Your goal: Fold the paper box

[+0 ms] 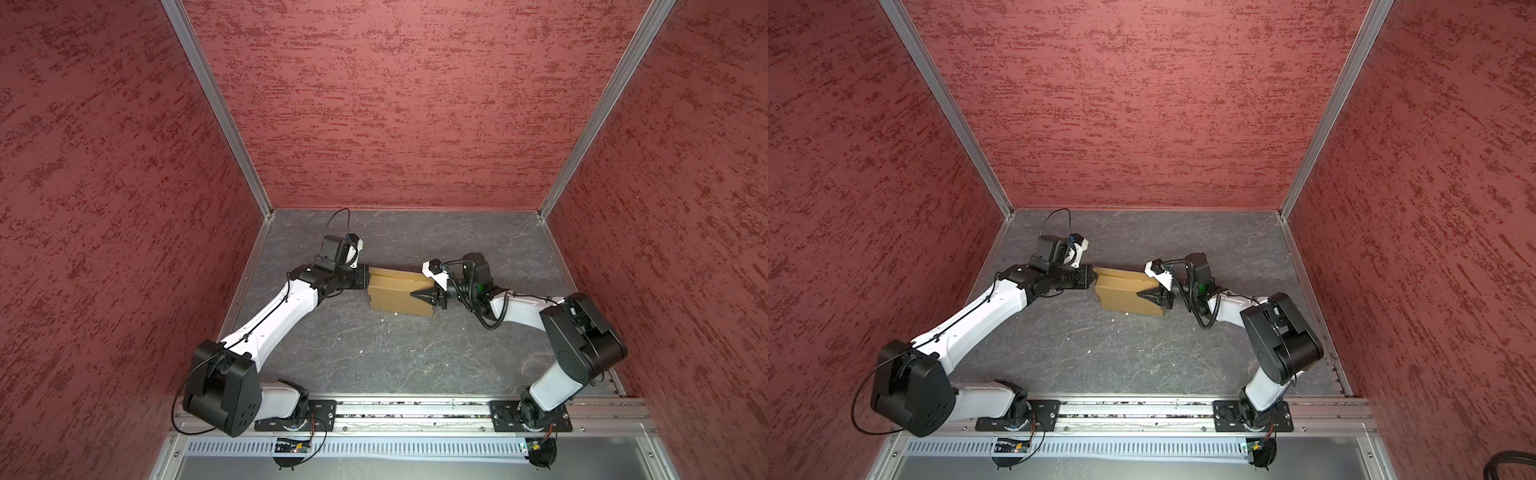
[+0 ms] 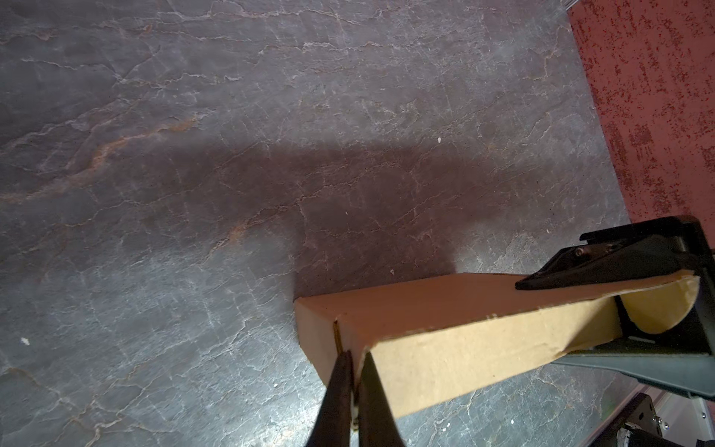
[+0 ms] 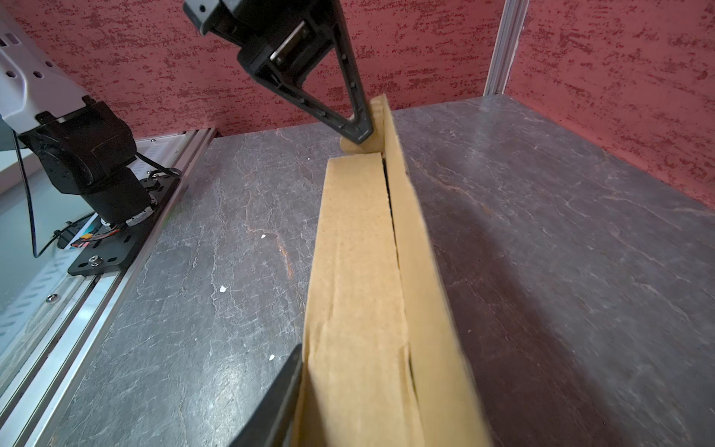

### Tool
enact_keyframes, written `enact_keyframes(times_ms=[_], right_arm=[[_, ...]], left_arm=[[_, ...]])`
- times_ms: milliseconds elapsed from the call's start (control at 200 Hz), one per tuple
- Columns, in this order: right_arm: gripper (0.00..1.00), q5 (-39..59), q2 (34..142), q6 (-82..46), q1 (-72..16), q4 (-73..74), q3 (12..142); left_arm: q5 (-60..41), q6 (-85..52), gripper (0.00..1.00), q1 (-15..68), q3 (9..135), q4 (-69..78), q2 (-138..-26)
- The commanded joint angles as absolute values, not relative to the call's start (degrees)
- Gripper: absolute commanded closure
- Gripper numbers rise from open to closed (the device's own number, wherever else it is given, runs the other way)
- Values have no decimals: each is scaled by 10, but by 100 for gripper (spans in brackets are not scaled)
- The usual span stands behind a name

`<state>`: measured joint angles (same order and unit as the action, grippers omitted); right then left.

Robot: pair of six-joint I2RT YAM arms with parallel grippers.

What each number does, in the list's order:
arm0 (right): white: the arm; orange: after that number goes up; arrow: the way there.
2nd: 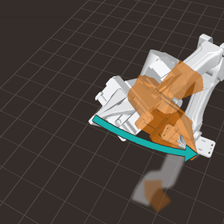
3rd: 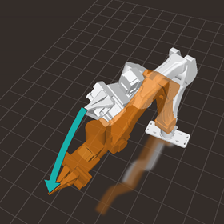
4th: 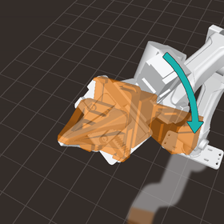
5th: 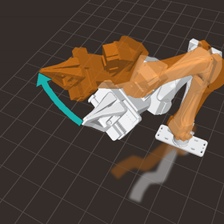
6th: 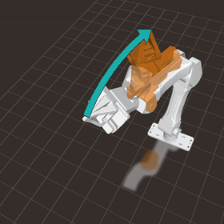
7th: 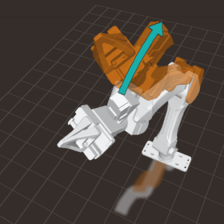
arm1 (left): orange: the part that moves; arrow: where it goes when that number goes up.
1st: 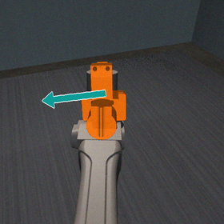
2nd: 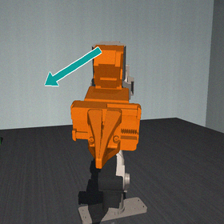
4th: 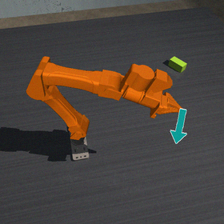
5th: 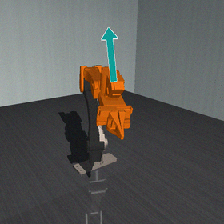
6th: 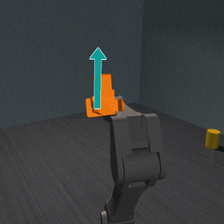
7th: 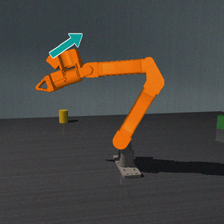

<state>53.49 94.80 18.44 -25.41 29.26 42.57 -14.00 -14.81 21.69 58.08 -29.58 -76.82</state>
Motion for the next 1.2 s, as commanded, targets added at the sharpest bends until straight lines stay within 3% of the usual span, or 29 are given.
enact_keyframes(times_ms=[0, 110, 321, 967, 1192], right_arm=[[82, 538, 957, 187, -259, 305, 431], [82, 537, 956, 188, -259, 303, 430], [82, 538, 956, 188, -259, 304, 430], [82, 537, 961, 187, -259, 300, 434], [82, 536, 962, 188, -259, 298, 434]], left_arm=[[-153, -153, 88, 227, 584, -287, -765], [-142, -149, 82, 227, 592, -297, -765], [-123, -140, 82, 228, 604, -314, -760], [-104, -130, 86, 227, 617, -319, -750], [-105, -131, 93, 227, 620, -317, -751]])
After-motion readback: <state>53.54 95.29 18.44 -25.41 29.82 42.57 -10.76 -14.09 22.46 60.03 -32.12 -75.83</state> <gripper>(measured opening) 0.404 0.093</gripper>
